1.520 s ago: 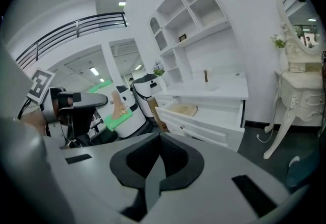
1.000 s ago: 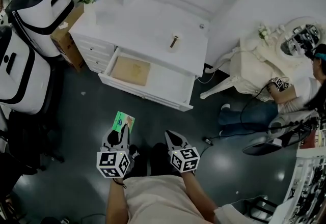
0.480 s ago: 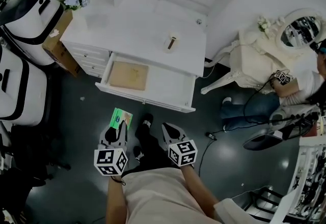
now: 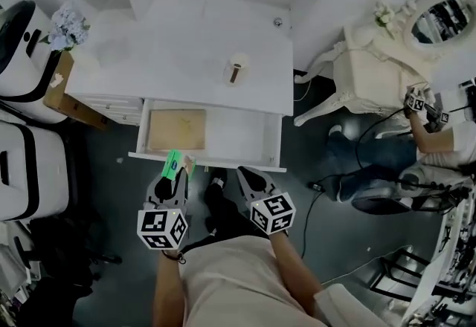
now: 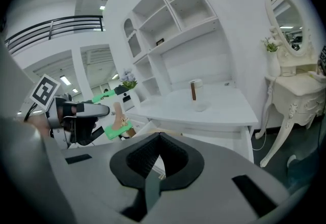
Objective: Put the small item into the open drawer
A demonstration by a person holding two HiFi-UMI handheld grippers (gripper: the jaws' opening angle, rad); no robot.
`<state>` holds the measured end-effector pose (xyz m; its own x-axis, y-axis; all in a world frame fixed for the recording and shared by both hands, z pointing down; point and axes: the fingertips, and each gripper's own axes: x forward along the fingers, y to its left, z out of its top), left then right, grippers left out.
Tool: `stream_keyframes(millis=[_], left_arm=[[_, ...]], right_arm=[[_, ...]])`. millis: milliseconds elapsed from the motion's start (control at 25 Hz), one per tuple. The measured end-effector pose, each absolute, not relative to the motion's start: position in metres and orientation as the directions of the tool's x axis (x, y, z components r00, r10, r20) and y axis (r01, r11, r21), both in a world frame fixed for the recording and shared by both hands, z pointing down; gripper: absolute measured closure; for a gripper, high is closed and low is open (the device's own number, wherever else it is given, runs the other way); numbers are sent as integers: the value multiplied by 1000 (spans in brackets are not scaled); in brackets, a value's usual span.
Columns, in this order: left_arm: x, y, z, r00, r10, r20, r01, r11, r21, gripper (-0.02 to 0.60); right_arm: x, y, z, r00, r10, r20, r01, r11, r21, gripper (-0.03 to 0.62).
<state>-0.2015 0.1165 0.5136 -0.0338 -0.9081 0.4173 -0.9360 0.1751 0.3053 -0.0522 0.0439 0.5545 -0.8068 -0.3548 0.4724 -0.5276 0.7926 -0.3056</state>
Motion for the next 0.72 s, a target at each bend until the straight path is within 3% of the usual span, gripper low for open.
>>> stream_keyframes(millis=[720], left_arm=[[-182,-22,550,178,-820,545,-947,8,321,477]], right_arm=[[-67,-74,580,-764,-307,567,-554,763,-334,569]])
